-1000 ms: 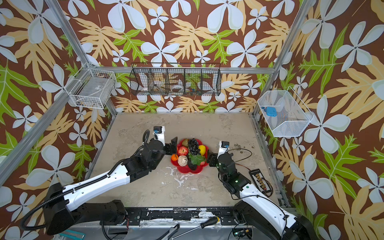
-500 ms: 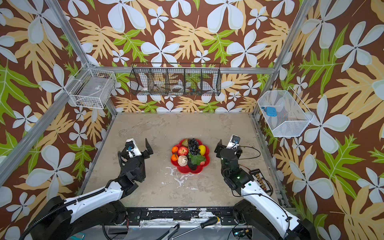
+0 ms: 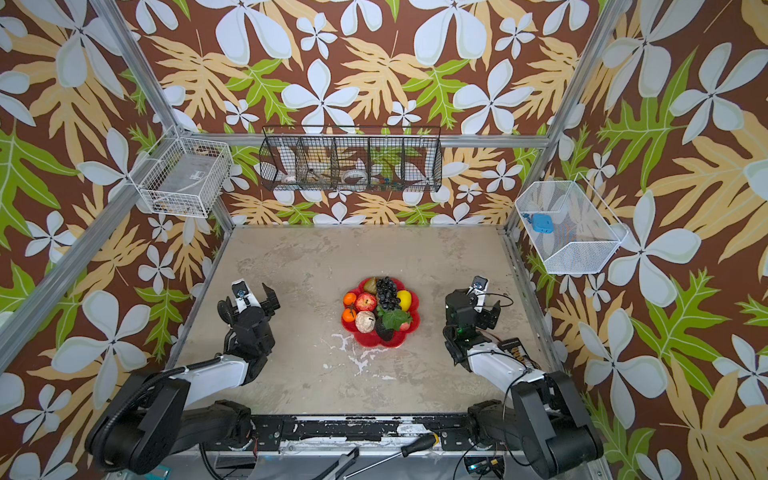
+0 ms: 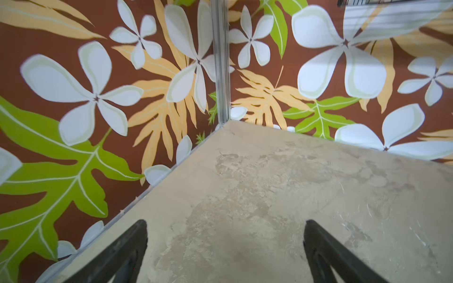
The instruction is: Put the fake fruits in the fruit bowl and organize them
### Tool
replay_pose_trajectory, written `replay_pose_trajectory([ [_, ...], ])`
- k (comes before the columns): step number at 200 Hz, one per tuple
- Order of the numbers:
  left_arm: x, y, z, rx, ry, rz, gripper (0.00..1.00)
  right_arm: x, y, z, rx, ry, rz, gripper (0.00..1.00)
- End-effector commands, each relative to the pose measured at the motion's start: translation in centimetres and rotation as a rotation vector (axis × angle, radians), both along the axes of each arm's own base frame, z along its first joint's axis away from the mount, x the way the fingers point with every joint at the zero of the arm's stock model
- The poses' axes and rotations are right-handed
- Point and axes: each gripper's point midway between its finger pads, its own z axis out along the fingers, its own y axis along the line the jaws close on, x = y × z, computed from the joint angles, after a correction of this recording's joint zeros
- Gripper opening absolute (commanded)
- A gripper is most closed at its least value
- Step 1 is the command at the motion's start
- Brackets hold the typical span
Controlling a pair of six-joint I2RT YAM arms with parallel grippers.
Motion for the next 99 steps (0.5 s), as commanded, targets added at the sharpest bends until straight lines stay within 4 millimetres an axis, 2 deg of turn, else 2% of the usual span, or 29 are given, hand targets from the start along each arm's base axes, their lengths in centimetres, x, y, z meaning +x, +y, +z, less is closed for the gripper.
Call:
replay_pose_trajectory([
  [1, 1.2, -1.1, -0.7, -0.037, -0.017, -0.109, 1.0, 1.0, 0.8, 1.4, -0.013, -0.093, 0.066, 0.91],
  [41, 2.0, -1.5, -1.6, -0.09, -0.072, -0.261, 1.0, 1.7, 2.8, 0.9, -0.065, -0.106, 0.225, 0.9],
  [78, 1.4, -1.3, -2.4, -0.113, -0.076, -0.275, 1.0, 1.4, 4.1, 0.3, -0.109, -0.134, 0.337, 0.9],
  [99, 1.4, -1.3, -2.3, -0.115, -0.078, -0.272, 1.0, 1.2, 3.9, 0.2, -0.089, -0.161, 0.365, 0.91],
])
